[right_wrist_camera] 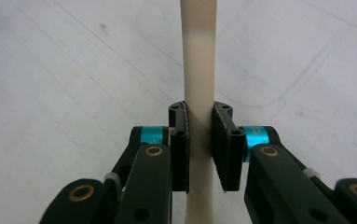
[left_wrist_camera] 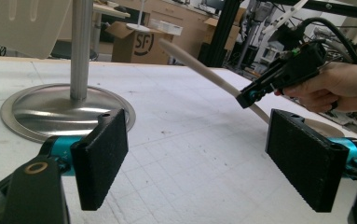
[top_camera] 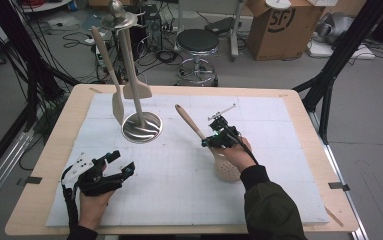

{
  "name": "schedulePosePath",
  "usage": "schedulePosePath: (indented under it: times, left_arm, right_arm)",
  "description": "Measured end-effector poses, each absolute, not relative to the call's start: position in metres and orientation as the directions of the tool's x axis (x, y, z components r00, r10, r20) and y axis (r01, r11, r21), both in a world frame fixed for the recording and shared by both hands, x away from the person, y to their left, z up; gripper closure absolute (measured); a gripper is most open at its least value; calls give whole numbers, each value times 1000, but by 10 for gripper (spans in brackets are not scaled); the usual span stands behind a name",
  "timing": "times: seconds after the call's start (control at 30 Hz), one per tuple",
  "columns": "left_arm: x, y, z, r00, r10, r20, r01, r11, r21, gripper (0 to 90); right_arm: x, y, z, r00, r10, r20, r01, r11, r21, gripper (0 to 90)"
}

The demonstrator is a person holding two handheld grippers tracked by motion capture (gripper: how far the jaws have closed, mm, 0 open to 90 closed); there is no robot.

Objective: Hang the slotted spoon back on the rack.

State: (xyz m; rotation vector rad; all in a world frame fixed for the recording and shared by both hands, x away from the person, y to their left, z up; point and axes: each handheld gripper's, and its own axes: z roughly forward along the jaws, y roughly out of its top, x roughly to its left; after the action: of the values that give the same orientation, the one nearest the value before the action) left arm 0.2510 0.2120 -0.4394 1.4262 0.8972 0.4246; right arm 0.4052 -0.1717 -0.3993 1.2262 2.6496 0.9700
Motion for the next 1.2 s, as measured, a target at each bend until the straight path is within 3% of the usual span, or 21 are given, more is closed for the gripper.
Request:
schedulePosePath:
  times: [0.33, 0.77, 1.2]
  left_arm:
    - [251, 212, -439, 619, 736, -273, 252, 143, 957, 215]
    - [251, 212, -439, 619, 737, -274, 251, 144, 957, 215]
    - [251, 212, -439, 619, 737, -271, 249, 142, 958, 216]
  right_arm:
    - [402, -178, -385, -701, 659, 272, 623, 381, 683, 792]
    - [392, -176, -366, -737, 566, 371, 542, 166, 824, 791]
    - [382, -166, -353, -794, 519, 317, 407, 67, 911, 791]
